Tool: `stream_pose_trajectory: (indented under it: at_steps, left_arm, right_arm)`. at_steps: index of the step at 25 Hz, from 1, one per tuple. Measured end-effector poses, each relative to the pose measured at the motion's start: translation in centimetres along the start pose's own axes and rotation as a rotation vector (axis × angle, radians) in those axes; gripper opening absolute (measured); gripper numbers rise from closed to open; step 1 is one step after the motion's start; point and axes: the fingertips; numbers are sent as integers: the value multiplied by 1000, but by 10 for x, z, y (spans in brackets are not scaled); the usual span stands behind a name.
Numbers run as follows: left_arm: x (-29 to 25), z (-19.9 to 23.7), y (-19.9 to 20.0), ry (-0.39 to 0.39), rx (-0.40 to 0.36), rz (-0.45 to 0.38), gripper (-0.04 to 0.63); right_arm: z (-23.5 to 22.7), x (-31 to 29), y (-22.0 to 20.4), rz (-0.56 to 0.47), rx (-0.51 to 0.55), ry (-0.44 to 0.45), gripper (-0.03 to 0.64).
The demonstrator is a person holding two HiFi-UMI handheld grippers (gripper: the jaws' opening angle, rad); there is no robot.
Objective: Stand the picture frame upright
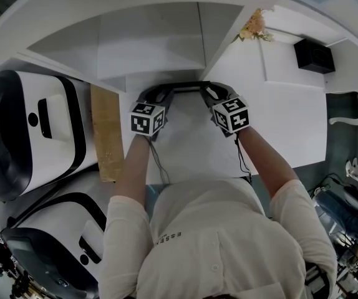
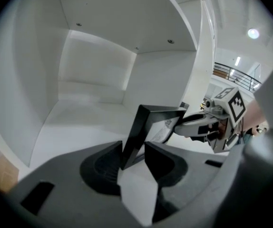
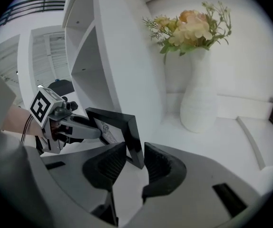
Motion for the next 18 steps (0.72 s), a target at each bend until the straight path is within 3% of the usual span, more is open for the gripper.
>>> stream_pose_trajectory:
  at_steps: [8,14,18]
  left_arm:
    - [0,3,0,-1,64,18,137]
    - [11,7,0,35,93,-12,138]
    - [29,4,-2,53,65,-36,158]
  right_arm:
    - [0,-2,0,13,11,5,109]
    - [-4,3,3,-10,21,-43,150]
    - [2,20,6,-51,0,-16,158]
Point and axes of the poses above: the fingertips, and each gripper's own axes: x backward along the fingers, z to its left, y out of its top, and after that the axes turned 11 degrees about z, right-handed
